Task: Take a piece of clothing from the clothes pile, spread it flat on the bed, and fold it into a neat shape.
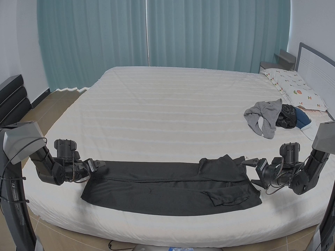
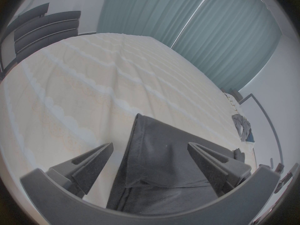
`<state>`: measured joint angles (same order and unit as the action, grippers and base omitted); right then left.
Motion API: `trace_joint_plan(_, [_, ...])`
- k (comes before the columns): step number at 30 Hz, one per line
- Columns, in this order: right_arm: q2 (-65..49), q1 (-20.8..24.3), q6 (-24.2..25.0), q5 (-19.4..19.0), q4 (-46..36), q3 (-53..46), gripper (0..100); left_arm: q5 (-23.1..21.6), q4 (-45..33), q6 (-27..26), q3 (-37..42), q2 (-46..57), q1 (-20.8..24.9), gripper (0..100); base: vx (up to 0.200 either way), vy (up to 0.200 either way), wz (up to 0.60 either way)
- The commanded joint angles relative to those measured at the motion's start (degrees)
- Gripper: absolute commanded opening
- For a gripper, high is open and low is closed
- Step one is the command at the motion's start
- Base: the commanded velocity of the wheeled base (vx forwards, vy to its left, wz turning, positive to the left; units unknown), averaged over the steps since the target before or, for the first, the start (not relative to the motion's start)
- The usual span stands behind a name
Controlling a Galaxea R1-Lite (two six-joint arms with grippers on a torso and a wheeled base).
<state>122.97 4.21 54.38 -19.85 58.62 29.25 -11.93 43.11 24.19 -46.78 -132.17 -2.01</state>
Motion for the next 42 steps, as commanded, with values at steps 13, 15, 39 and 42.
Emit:
trace_joint_plan(13, [-0.01,0.72,0.02,-0.02,0.0,-0.59,100,0.77,5.41,-1.33,4.15,-1.34,2.1,0,0.0,0.0,0.0])
trace_joint_plan(15, [0.08,0.8,-0.07,-0.02,0.0,-0.68,100,0.77,5.41,-1.33,4.15,-1.34,2.1,0,0.0,0.0,0.0])
trace_joint_plan(39, [-0.1,0.01,0.02,-0.02,0.0,-0.5,100,0.86,5.5,-1.16,4.76,-1.16,1.92,0,-0.05,0.0,0.0])
trace_joint_plan(42, [-0.1,-0.07,0.02,-0.02,0.0,-0.5,100,0.86,5.5,-1.07,4.5,-1.25,1.92,0,0.0,0.0,0.0])
